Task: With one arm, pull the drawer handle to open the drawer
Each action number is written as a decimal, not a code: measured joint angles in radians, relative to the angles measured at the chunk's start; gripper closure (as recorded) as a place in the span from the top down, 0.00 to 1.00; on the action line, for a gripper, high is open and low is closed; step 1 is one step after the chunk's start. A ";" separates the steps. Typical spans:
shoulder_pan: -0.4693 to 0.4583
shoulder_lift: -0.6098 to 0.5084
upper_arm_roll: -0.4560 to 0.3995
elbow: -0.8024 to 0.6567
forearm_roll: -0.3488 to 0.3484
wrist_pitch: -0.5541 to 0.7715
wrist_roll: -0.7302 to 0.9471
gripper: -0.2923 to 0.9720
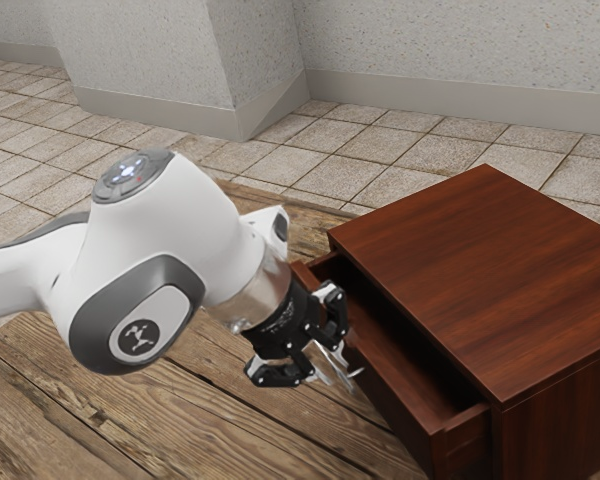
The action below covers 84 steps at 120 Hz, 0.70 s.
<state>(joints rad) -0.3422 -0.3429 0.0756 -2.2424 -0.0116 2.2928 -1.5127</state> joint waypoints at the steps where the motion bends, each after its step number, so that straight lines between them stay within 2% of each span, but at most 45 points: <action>1: 0.000 -0.001 0.000 -0.001 0.000 0.000 0.000 0.29; 84: 0.021 -0.174 0.001 -0.153 0.001 -0.006 0.005 0.30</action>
<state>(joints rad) -0.3211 -0.5170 0.0767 -2.3959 -0.0107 2.2869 -1.5082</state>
